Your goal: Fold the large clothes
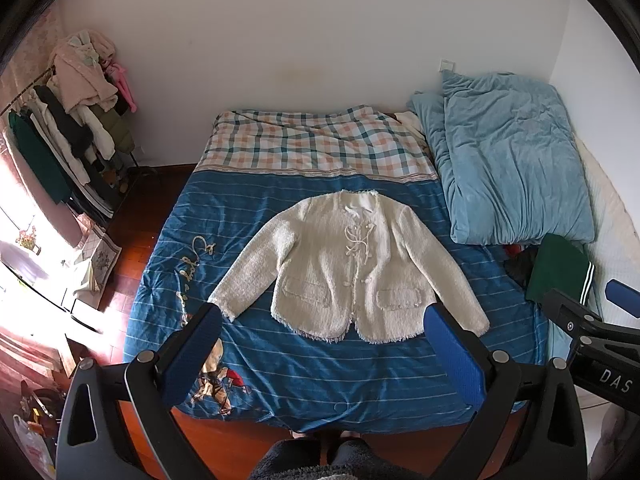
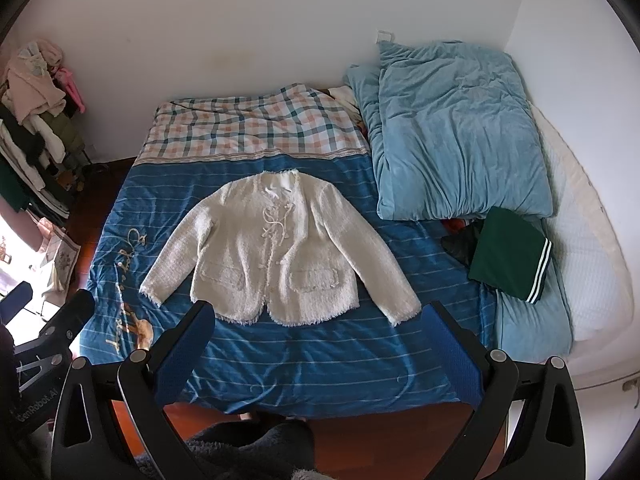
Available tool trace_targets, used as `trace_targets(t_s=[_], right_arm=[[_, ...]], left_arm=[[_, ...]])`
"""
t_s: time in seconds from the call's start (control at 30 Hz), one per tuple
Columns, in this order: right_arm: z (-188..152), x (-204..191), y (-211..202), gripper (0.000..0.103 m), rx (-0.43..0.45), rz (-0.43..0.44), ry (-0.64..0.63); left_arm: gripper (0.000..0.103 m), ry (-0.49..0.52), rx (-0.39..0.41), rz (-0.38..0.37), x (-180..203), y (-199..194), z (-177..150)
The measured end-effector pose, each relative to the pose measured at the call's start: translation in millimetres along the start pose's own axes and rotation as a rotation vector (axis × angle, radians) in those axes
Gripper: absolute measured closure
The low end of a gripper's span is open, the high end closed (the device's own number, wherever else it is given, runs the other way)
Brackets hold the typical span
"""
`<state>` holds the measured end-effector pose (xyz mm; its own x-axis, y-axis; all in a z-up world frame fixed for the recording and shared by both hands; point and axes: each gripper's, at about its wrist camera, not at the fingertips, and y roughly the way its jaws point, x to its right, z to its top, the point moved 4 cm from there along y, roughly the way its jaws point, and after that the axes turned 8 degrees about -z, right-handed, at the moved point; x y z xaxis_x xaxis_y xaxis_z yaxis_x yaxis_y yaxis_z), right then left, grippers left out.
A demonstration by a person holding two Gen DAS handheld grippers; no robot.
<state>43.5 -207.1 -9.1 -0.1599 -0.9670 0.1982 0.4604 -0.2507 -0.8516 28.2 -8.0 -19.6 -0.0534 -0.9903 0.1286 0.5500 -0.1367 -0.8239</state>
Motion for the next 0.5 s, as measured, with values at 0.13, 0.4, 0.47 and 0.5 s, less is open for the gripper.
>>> trace_targets(t_s=[0.13,0.4,0.47,0.5], right_arm=[[5.0,-1.2,-3.0,0.0,0.0,0.001,0.001],[5.1,-2.2,-6.0,0.0,0.001,0.003,-0.001],[8.5,-2.3,-8.3,0.0,0.0,0.007,-0.001],[10.3,-4.2,-9.9,0.0,0.001,0.005,-0.002]], left_arm=[[0.0,0.001,0.001,-0.001,-0.7,-0.1,-0.6],[0.0,0.001,0.003,-0.004,-1.1,-0.4,-2.0],[0.0,0.002,0.004,-0.002,-1.1,-0.3,-2.2],[0.0,0.002,0.004,-0.003,-1.4,-0.3,-2.3]])
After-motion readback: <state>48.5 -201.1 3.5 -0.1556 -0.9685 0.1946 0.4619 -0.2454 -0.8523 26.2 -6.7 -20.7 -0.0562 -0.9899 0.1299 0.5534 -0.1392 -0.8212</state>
